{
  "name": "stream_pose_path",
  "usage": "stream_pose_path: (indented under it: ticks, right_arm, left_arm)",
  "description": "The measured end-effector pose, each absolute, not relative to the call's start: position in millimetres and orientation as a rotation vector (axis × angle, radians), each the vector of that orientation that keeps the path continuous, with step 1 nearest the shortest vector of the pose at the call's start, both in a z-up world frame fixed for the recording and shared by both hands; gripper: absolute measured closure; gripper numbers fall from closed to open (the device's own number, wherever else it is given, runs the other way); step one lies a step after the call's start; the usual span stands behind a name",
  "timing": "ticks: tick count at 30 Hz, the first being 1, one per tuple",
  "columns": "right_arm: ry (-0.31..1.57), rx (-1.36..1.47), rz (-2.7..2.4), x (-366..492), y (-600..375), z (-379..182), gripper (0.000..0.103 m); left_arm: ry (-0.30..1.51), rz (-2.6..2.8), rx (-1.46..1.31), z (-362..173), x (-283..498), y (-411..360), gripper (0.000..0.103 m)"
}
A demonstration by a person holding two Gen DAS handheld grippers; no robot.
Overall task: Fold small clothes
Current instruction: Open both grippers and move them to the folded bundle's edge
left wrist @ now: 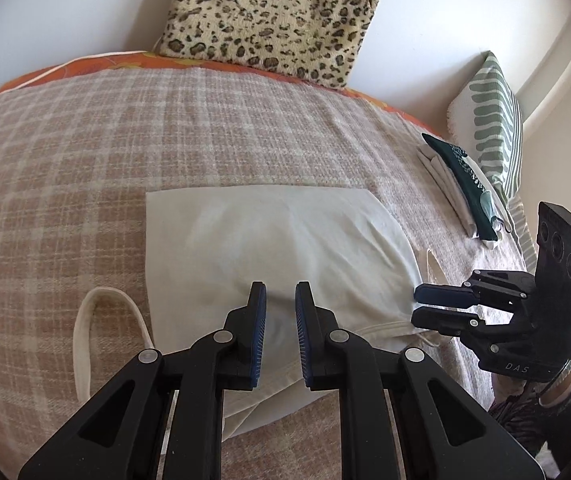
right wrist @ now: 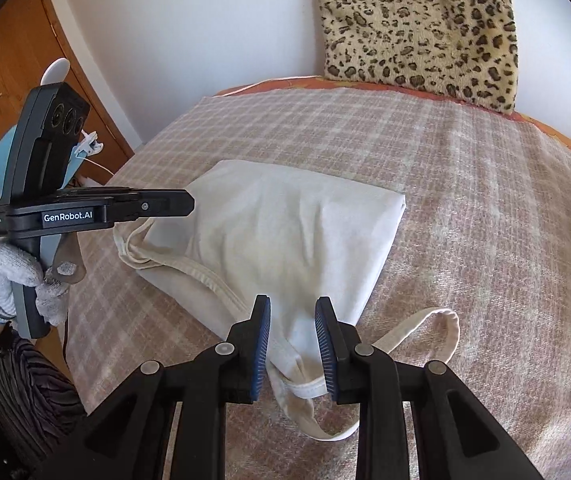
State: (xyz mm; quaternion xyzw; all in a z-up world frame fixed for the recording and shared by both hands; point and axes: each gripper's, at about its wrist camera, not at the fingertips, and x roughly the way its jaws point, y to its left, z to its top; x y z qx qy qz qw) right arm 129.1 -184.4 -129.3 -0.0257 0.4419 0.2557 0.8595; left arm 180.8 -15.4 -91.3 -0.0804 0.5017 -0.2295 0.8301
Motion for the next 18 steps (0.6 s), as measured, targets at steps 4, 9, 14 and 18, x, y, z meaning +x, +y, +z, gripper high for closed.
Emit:
stream_pose_path:
  ticks: [4,9,14,18]
  right_arm:
    - [0.964,-0.174,0.562,116,-174,-142,0.078]
    - [0.986,-0.088,0.609,118,-193,-137,0.078]
    - [0.927,0.041,0.594,127,-218,-114,0.071]
    - [0.927,0.122,0.562,142,-232,-113,0.066]
  left_arm:
    - [1.076,-0.500,-0.075,-100,165,-23,0.090]
    - [1.085,-0.469,-0.090,-97,155,-8,0.090]
    - [1.115,-0.434,-0.173,-95,145,19,0.086]
    - [1.127,-0.440,-0.173,-95,125,25,0.086]
